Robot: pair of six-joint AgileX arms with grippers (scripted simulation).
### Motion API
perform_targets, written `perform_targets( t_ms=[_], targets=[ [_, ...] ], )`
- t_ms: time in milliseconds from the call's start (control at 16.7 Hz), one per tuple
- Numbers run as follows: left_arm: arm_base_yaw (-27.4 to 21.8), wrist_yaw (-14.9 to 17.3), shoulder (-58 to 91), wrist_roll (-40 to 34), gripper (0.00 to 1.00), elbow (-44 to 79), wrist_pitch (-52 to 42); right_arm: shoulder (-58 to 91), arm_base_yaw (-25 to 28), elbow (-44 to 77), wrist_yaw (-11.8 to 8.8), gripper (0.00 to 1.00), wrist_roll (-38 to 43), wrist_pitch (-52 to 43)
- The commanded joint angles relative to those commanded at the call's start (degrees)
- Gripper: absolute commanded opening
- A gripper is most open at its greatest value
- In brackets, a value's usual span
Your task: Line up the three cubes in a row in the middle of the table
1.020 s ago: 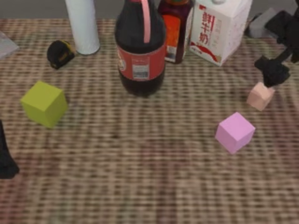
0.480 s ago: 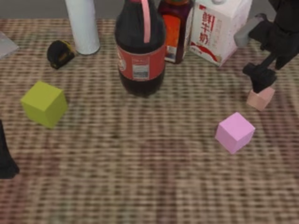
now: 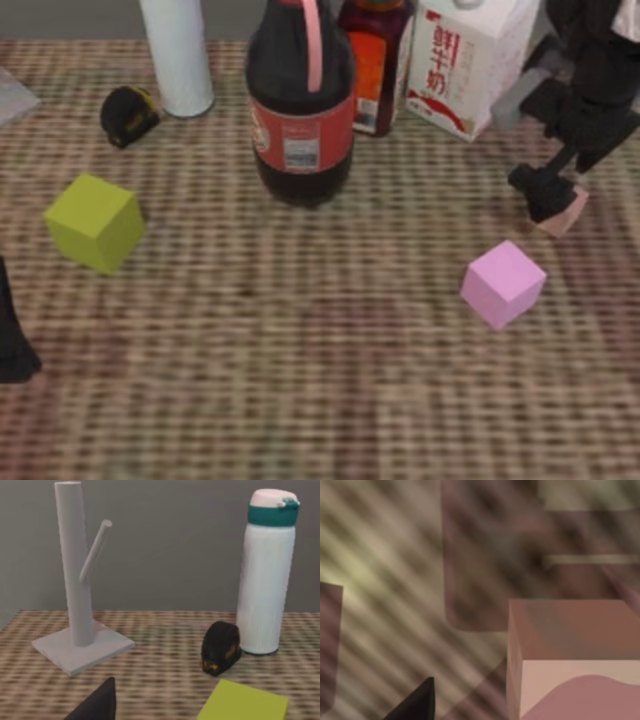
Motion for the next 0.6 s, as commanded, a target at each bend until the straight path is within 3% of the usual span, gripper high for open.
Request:
perform_targets(
  t_ms=[240, 480, 600],
  targets=[
    [0.0, 0.0, 0.0, 0.0, 1.0, 0.0, 0.0, 1.9, 0.1, -5.9, 0.0, 1.0, 0.1, 7.8],
    [0.0, 0.0, 0.0, 0.0, 1.0, 0.0, 0.0, 2.1, 0.1, -6.4, 0.0, 1.0, 0.1, 8.4],
    [0.0, 0.0, 0.0, 0.0, 1.0, 0.0, 0.0, 2.1, 0.1, -6.4, 0.0, 0.85, 0.1, 8.4]
  ],
)
